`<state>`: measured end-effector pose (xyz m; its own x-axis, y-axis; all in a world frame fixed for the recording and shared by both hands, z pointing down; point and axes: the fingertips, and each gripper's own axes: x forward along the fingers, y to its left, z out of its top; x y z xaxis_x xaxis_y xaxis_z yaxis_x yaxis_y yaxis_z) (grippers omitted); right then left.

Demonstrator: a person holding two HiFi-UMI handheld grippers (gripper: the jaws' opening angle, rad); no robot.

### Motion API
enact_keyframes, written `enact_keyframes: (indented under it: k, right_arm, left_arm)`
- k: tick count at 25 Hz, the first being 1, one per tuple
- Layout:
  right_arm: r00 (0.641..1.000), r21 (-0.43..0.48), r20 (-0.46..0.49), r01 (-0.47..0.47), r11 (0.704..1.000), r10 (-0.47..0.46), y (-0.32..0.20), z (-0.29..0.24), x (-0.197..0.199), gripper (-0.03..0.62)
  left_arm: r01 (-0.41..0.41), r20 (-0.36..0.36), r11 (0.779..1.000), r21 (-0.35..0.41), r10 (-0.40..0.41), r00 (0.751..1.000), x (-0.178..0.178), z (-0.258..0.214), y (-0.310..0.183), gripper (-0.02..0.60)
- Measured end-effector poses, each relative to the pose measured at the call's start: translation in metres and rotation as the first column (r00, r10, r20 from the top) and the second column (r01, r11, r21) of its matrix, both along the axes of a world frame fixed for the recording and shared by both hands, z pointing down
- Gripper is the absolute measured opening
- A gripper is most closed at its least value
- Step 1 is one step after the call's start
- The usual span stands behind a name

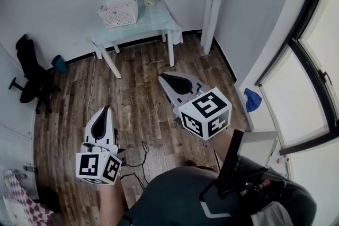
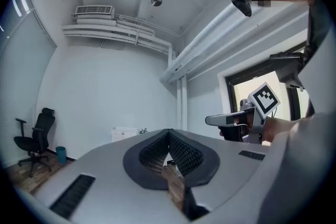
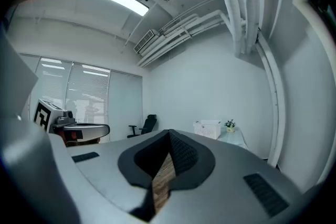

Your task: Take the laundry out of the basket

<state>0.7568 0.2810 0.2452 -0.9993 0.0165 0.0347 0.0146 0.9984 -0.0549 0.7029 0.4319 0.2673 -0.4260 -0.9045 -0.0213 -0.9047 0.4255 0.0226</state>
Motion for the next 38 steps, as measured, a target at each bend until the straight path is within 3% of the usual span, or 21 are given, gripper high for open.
enact_keyframes:
  k: [16,29,38]
  right_arm:
    - [1.0,-0.023,0.001,-0.009,1.0,0.009,0.008,0.01,-0.007,0.017]
    - [0.998,0.006,-0.047,-0.04,0.999,0.04,0.039,0.028,-0.042,0.017]
    - [1.0,-0.015,-0.006,0.012,1.0,-0.012,-0.005,0.025,-0.114,0.017]
  left_arm:
    - [-0.002,-0.029,1.0,0.014,0.002,1.0,-0.003,0.012,0.009,0.009]
    - [-0.02,-0.095,0.999,0.045,0.024,0.995,-0.051,0.037,0.038,0.009]
    - [0.033,-0.069,0.999,0.024,-0.031,0.997,-0.119,0.032,-0.002,0.009]
